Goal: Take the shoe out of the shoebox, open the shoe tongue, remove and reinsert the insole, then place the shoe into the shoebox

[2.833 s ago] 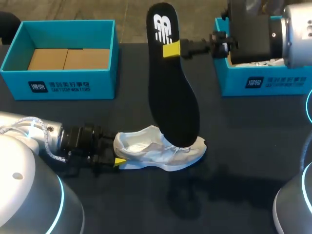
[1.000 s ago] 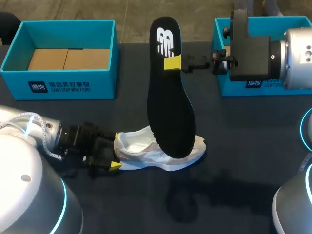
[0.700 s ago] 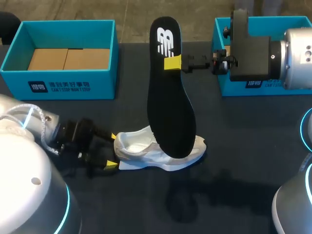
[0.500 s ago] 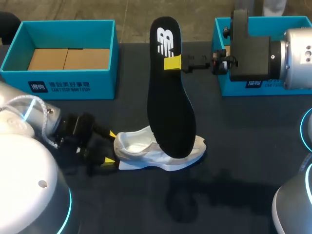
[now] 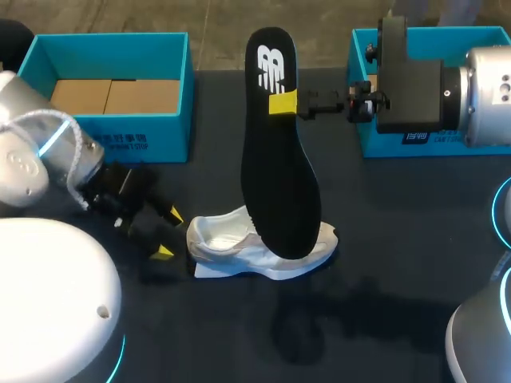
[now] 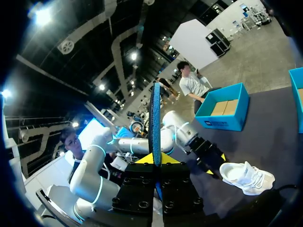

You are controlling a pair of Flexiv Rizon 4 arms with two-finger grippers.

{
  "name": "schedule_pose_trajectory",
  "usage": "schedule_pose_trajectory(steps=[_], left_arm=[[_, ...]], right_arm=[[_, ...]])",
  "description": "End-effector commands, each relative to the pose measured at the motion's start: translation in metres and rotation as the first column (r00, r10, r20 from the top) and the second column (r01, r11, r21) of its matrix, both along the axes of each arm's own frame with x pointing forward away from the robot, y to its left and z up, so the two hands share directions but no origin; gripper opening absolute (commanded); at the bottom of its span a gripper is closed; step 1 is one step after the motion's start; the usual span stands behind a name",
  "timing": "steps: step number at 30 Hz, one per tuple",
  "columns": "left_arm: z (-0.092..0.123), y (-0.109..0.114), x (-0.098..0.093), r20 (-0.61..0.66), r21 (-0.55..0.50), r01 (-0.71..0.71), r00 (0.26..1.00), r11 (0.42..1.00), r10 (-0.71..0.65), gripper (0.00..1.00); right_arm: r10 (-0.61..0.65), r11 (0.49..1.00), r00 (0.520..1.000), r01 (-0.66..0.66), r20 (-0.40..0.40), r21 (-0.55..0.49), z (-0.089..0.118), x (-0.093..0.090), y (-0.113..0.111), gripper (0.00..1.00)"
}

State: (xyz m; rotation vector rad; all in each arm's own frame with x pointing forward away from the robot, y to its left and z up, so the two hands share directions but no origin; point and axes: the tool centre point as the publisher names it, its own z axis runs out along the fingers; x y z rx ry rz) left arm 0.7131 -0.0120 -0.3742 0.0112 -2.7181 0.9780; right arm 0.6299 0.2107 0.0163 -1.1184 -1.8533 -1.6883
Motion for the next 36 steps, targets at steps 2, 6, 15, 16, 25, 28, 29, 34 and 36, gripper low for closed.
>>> schedule_pose_trajectory(steps=[2,6,15,16,25,28,29,34,36], left_arm=[[0.016,-0.005,0.008,-0.023,0.227,0.09,0.996,0.97,-0.087,1.0],[0.028,-0.009,0.009,-0.04,0.308,0.137,0.991,0.942,-0.131,1.0],[0.047,-0.018,0.009,-0.04,0.429,0.172,0.984,0.887,-0.171,1.0],[0.048,-0.019,0.009,-0.042,0.451,0.173,0.984,0.876,-0.173,1.0],[0.051,-0.027,0.004,-0.047,0.492,0.193,0.98,0.849,-0.195,1.0],[0.053,-0.029,0.002,-0.038,0.493,0.195,0.978,0.848,-0.203,1.0],[0.054,-0.03,0.001,-0.037,0.497,0.198,0.978,0.845,-0.208,1.0],[0.055,-0.035,-0.004,-0.023,0.507,0.198,0.976,0.839,-0.216,1.0],[0.056,-0.036,-0.006,-0.005,0.505,0.188,0.977,0.843,-0.215,1.0]], right_arm=[[0.0,1.0,1.0,0.0,0.0,0.003,-0.001,0.001,0.003,0.0],[0.0,1.0,1.0,0.0,0.0,0.003,-0.001,0.001,0.003,0.0],[0.0,1.0,1.0,0.0,0.0,0.003,-0.001,0.001,0.003,0.0],[0.0,1.0,1.0,0.0,0.0,0.003,-0.001,0.001,0.003,0.0],[0.0,1.0,1.0,0.0,0.0,0.003,-0.001,0.001,0.003,0.0],[0.0,1.0,1.0,0.0,0.0,0.003,-0.001,0.001,0.003,0.0],[0.0,1.0,1.0,0.0,0.0,0.003,-0.001,0.001,0.003,0.0],[0.0,1.0,1.0,0.0,0.0,0.003,-0.001,0.001,0.003,0.0],[0.0,1.0,1.0,0.0,0.0,0.003,-0.001,0.001,0.003,0.0]])
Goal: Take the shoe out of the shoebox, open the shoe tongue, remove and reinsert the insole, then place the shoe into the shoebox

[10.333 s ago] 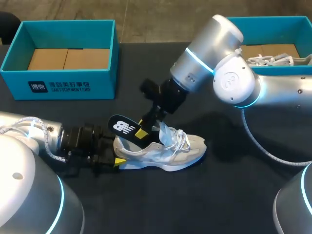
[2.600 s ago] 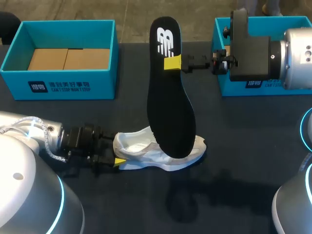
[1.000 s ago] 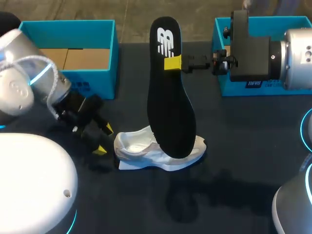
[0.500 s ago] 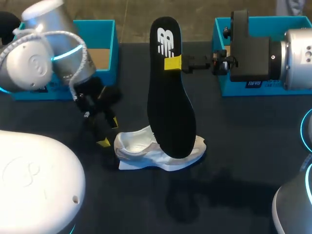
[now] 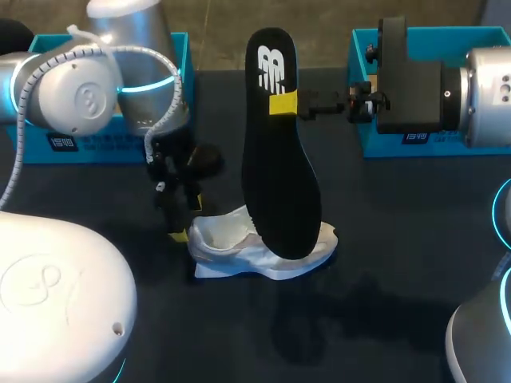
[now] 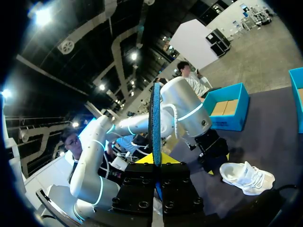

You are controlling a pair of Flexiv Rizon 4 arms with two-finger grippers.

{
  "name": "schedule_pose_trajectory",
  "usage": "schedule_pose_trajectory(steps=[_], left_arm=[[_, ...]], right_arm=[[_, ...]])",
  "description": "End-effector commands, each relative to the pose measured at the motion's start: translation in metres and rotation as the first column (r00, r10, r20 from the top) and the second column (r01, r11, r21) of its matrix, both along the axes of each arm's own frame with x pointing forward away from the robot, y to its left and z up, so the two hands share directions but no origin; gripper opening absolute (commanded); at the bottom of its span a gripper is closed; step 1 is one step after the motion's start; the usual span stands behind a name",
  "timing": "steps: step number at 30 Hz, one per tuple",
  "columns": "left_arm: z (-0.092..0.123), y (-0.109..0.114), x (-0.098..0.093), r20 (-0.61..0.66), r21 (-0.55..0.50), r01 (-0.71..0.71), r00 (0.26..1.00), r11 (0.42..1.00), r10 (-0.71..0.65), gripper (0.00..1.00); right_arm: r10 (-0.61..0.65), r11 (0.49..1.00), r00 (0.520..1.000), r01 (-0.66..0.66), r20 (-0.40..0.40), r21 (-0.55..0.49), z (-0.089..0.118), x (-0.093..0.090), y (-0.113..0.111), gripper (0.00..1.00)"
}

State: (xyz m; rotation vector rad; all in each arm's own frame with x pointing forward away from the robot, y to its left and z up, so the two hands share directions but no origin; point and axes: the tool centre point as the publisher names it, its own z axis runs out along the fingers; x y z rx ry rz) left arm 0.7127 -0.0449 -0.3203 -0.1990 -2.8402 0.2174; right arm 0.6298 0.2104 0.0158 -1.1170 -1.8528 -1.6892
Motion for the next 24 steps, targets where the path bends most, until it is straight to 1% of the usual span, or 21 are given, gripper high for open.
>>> schedule_pose_trajectory(steps=[1,6,11,24], left_arm=[[0.003,-0.003,-0.006,0.032,0.016,0.002,0.999,1.0,-0.002,1.0],[0.011,-0.009,-0.012,0.081,0.016,-0.001,0.997,1.0,0.0,1.0],[0.015,-0.012,-0.012,0.129,0.002,-0.012,0.992,1.0,0.012,1.0],[0.017,-0.014,-0.015,0.143,-0.005,-0.004,0.99,1.0,0.005,1.0]], right_arm=[[0.0,1.0,1.0,0.0,0.0,0.002,0.0,0.001,0.003,0.0],[0.0,1.0,1.0,0.0,0.0,0.002,0.0,0.001,0.003,0.0],[0.0,1.0,1.0,0.0,0.0,0.002,0.0,0.001,0.003,0.0],[0.0,1.0,1.0,0.0,0.0,0.002,0.0,0.001,0.003,0.0]])
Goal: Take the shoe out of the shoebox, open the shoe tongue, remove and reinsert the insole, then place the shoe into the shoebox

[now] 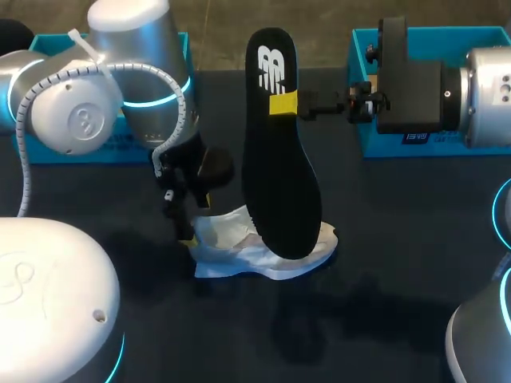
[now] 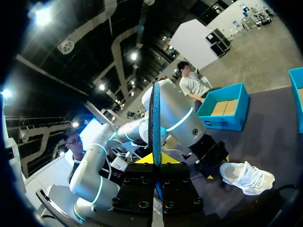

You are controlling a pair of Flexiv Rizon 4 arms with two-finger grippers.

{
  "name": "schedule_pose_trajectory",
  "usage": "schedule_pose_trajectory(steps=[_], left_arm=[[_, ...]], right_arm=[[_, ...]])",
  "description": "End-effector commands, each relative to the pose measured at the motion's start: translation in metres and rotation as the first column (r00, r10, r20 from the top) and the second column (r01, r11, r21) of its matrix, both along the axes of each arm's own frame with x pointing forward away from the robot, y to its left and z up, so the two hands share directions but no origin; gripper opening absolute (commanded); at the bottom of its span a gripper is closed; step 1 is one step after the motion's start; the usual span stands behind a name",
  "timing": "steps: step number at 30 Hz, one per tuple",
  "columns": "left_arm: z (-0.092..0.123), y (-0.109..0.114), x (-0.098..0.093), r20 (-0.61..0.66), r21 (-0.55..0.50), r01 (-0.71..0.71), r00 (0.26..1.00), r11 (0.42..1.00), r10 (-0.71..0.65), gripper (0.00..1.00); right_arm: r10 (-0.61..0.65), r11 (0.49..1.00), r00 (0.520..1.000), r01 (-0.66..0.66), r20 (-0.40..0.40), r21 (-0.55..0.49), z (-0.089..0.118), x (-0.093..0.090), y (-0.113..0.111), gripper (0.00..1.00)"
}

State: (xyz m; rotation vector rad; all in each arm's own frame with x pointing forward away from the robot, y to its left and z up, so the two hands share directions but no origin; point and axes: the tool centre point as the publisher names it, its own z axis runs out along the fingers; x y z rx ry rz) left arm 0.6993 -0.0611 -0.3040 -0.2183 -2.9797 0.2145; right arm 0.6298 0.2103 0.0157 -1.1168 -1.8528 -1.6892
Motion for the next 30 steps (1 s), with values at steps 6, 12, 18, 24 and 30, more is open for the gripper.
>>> schedule_pose_trajectory(steps=[6,12,18,24,30], left_arm=[[-0.001,0.003,0.0,0.001,-0.006,-0.003,1.0,1.0,0.003,1.0],[-0.006,-0.005,0.012,-0.023,-0.009,-0.007,1.0,1.0,0.007,1.0],[0.003,-0.022,0.023,-0.006,-0.017,0.015,1.0,1.0,-0.016,1.0],[0.003,-0.037,0.04,0.008,-0.03,0.027,1.0,0.999,-0.027,1.0],[-0.01,-0.05,0.053,0.03,-0.026,0.007,1.0,1.0,-0.006,1.0]], right_arm=[[0.0,1.0,1.0,0.0,0.0,0.002,0.0,0.001,0.004,0.0],[0.0,1.0,1.0,0.0,0.0,0.002,0.0,0.001,0.004,0.0],[0.0,1.0,1.0,0.0,0.0,0.002,0.0,0.001,0.004,0.0],[0.0,1.0,1.0,0.0,0.0,0.002,0.0,0.001,0.004,0.0],[0.0,1.0,1.0,0.0,0.0,0.002,0.0,0.001,0.004,0.0]])
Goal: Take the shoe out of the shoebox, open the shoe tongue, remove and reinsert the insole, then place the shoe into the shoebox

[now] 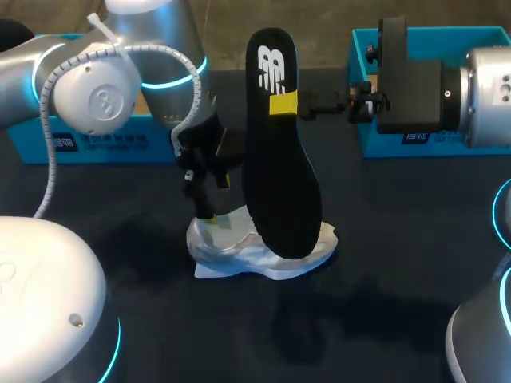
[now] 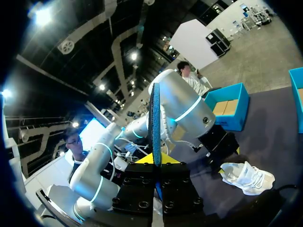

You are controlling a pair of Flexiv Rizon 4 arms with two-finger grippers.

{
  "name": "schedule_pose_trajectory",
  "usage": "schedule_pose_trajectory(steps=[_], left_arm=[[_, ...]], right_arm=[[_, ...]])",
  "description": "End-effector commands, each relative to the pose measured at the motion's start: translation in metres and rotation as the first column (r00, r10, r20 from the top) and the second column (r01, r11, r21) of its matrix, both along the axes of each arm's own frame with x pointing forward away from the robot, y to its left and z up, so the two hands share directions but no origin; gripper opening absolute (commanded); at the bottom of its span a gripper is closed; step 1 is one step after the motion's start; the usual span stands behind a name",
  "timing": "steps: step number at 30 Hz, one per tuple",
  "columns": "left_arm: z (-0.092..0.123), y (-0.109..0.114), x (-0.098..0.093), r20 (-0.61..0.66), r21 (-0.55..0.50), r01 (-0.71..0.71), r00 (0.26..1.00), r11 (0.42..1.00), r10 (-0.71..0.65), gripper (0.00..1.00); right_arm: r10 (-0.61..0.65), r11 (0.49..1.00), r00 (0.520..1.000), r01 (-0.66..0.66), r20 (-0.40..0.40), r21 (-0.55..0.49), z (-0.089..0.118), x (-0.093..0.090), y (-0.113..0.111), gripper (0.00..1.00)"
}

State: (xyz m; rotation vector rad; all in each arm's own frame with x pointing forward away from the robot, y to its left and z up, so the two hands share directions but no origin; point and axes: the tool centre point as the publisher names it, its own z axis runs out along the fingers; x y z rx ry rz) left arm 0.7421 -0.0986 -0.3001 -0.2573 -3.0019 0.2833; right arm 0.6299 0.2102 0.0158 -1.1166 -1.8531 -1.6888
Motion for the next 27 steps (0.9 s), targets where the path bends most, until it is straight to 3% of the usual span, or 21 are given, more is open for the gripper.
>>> schedule_pose_trajectory(steps=[1,16,19,24,26,27], left_arm=[[-0.016,-0.015,0.012,0.002,0.018,-0.015,1.0,1.0,0.015,1.0],[-0.065,-0.046,0.022,0.005,-0.004,-0.022,1.0,1.0,0.022,0.99],[-0.07,-0.048,0.025,-0.001,-0.021,-0.029,1.0,0.999,0.029,0.89],[-0.075,-0.052,0.028,-0.012,-0.034,-0.036,0.999,0.999,0.035,0.84],[-0.076,-0.053,0.027,-0.016,-0.037,-0.034,0.999,0.999,0.034,0.71],[-0.076,-0.054,0.027,-0.019,-0.038,-0.033,0.999,0.999,0.033,0.7]], right_arm=[[-0.001,1.0,1.0,0.001,0.0,0.002,0.0,0.001,0.004,0.0],[-0.001,1.0,1.0,0.001,0.0,0.002,0.0,0.001,0.004,0.0],[-0.001,1.0,1.0,0.001,0.0,0.002,0.0,0.001,0.004,0.0],[-0.001,1.0,1.0,0.001,0.0,0.002,0.0,0.001,0.004,0.0],[-0.001,1.0,1.0,0.001,0.0,0.002,0.0,0.001,0.004,0.0],[-0.001,1.0,1.0,0.001,0.0,0.002,0.0,0.001,0.004,0.0]])
